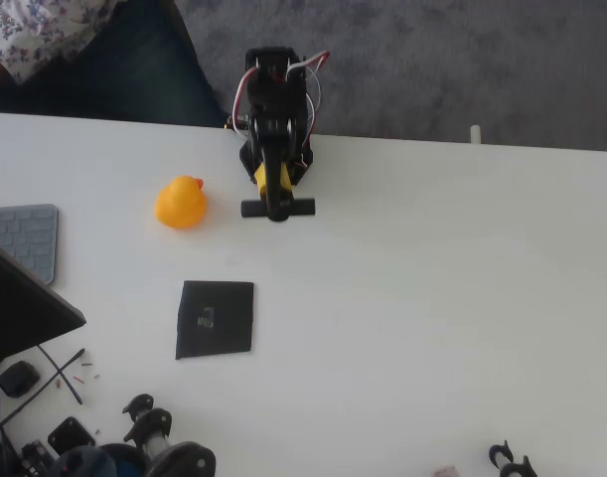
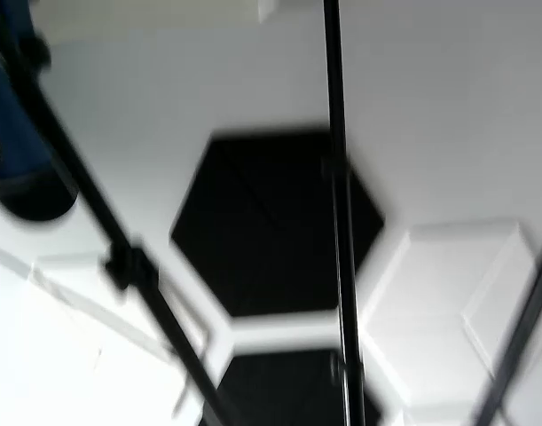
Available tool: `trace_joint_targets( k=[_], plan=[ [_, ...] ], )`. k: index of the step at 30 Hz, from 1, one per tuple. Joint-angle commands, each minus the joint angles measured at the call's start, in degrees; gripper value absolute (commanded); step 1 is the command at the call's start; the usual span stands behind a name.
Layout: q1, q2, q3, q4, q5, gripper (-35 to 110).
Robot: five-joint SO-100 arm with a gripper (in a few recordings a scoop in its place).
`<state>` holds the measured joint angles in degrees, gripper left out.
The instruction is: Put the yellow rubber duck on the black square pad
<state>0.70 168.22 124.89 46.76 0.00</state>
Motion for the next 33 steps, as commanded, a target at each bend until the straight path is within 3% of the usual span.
trace_joint_targets(
  k=[1, 6, 13, 22, 33],
  plan=[
    [0.9, -5.5, -4.7, -0.5, -3.8, 5],
    [2.8, -10.7, -9.0, 0.2, -14.4, 5],
    [13.7, -15.9, -8.2, 2.1, -29.3, 5],
    [26.2, -15.9, -9.1, 27.2, -45.3, 5],
    [27.9, -15.9, -12.0, 49.1, -54.1, 5]
  ],
)
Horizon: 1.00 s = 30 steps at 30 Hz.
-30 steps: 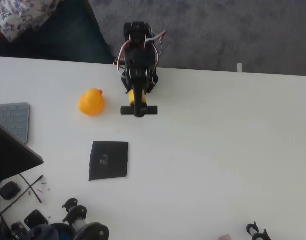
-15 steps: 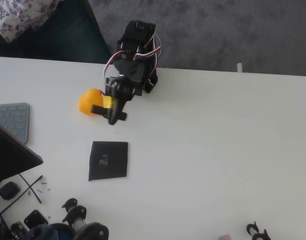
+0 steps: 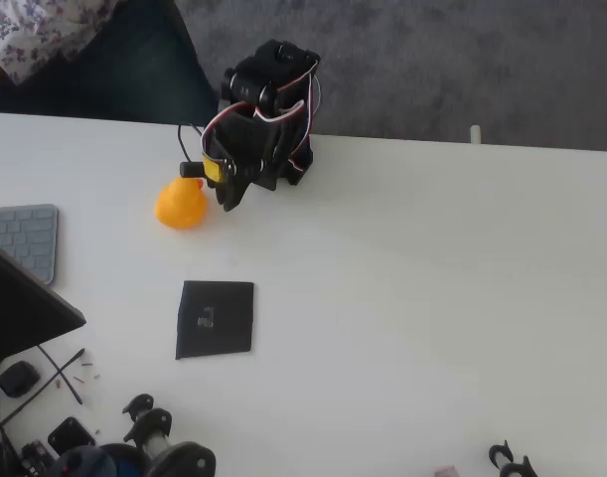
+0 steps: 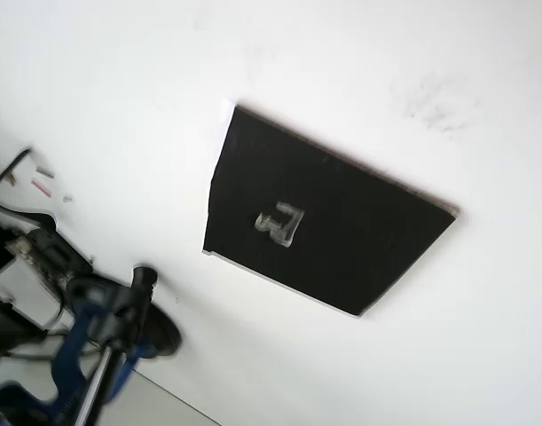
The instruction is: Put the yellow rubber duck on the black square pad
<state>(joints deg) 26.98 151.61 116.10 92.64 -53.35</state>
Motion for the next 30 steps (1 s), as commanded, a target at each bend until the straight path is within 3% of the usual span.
trace_joint_targets(
  k=[1, 17, 30],
  plan=[
    [1.7, 0.7, -4.5, 5.2, -0.8, 5],
    [2.3, 0.0, -7.3, 8.0, -0.5, 5],
    [21.3, 0.5, -7.4, 7.9, -0.9, 5]
  ],
)
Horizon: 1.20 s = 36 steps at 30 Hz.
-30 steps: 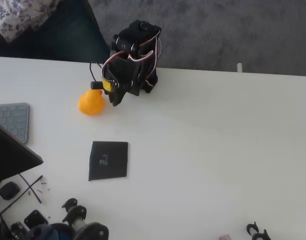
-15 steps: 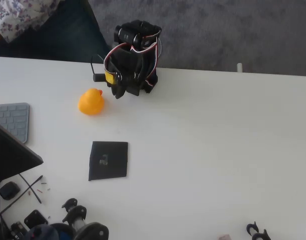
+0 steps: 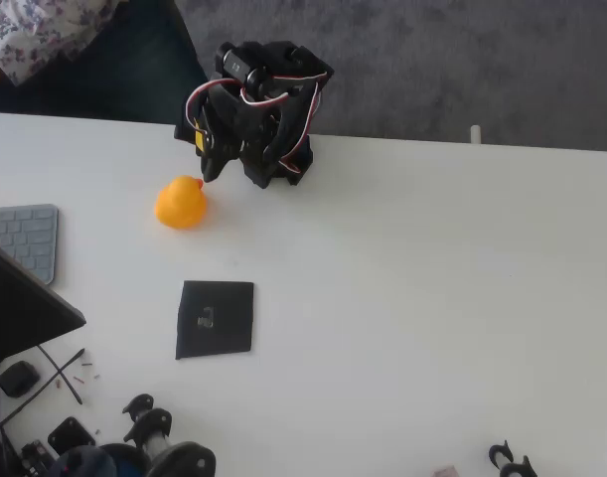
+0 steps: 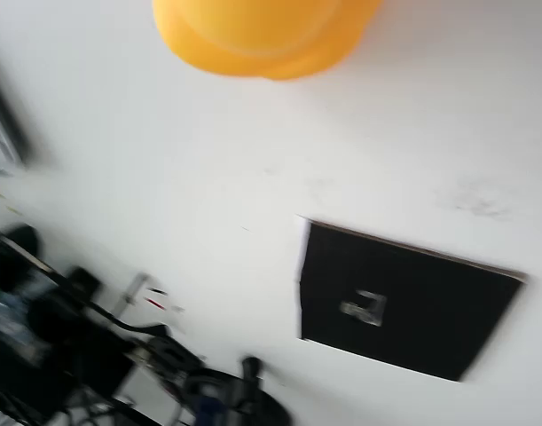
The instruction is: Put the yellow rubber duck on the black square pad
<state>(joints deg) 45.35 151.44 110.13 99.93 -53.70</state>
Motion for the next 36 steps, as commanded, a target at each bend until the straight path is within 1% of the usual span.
trace_joint_targets(
  k=[1, 11, 20, 26, 30, 32, 36],
  plan=[
    [3.9, 0.8, -1.4, 0.6, -0.5, 5],
    [14.7, -0.1, -0.9, 0.5, -0.8, 6],
    [15.1, 0.0, 15.8, 0.1, -13.4, 6],
    [15.8, 0.0, 18.1, -11.3, -13.8, 6],
    [21.2, -0.1, 18.1, -15.6, -14.5, 6],
    [23.0, -0.1, 18.2, -16.9, -16.6, 6],
    [24.4, -0.1, 18.3, -16.5, -24.6, 6]
  ],
)
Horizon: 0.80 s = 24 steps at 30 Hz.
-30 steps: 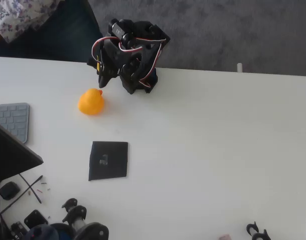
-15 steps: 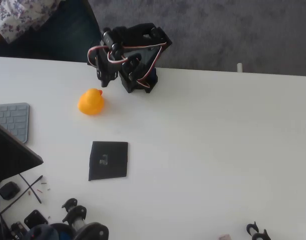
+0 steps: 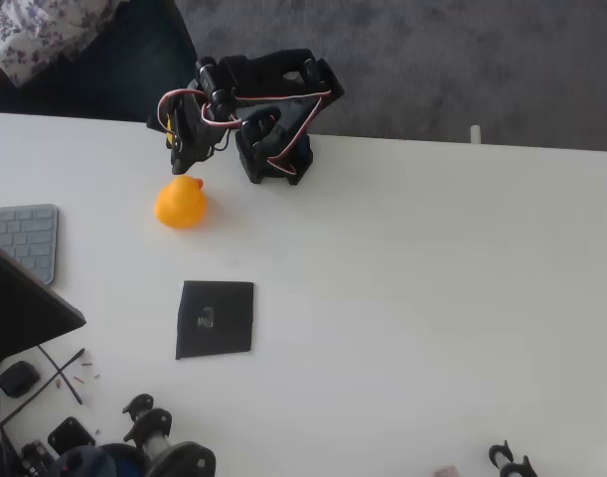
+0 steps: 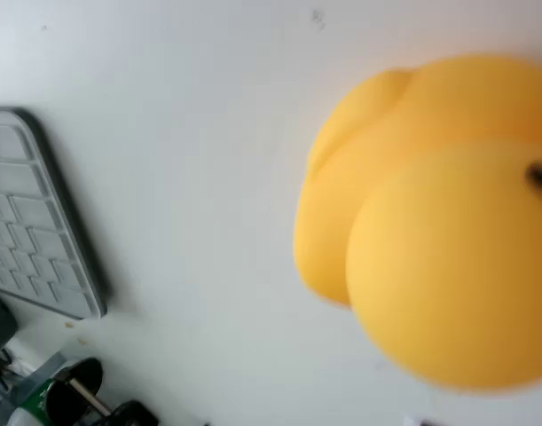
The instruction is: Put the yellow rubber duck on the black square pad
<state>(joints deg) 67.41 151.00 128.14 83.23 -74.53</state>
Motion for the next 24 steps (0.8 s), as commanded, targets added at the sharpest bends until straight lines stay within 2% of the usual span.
trace_joint_targets(
  k=[1, 10, 24],
  plan=[
    [3.3, 0.4, 0.3, 0.3, -5.3, 6],
    [8.1, 0.4, 4.6, -0.5, -13.8, 9],
    [12.2, 0.4, 6.7, -0.8, -14.9, 46]
  ],
)
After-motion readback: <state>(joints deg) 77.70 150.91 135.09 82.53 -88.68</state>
